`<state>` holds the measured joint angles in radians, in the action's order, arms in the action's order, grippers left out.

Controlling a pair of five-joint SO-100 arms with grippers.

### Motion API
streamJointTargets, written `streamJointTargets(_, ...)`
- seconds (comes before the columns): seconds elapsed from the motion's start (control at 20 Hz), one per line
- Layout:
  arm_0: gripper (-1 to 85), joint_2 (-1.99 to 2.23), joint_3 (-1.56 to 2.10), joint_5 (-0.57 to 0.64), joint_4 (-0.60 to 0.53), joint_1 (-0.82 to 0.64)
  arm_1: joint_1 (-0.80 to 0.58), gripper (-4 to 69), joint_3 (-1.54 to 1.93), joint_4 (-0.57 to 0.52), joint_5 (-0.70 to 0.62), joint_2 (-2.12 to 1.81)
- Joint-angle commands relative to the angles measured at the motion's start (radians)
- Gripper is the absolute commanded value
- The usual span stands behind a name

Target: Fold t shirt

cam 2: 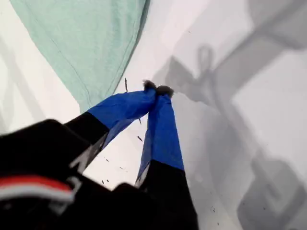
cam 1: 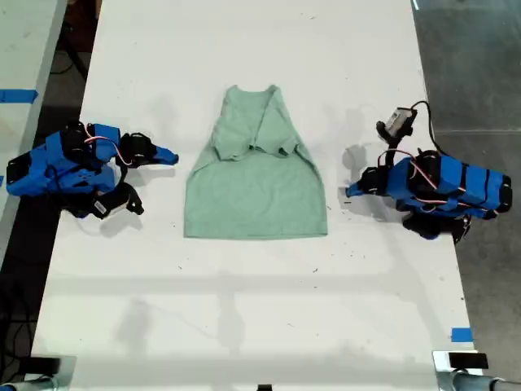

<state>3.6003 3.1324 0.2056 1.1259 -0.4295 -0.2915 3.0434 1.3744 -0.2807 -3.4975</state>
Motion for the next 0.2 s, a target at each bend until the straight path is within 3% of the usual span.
streamJointTargets(0.0,0.1,0.006,-0.018,-0.021,-0.006,-0.006,0.005,-0.2,0.02,-0.006,0.006,-0.014)
streamJointTargets(0.15,0.1,0.006,-0.018,-0.021,-0.006,-0.005,0.005,-0.2,0.02,-0.006,0.006,-0.014)
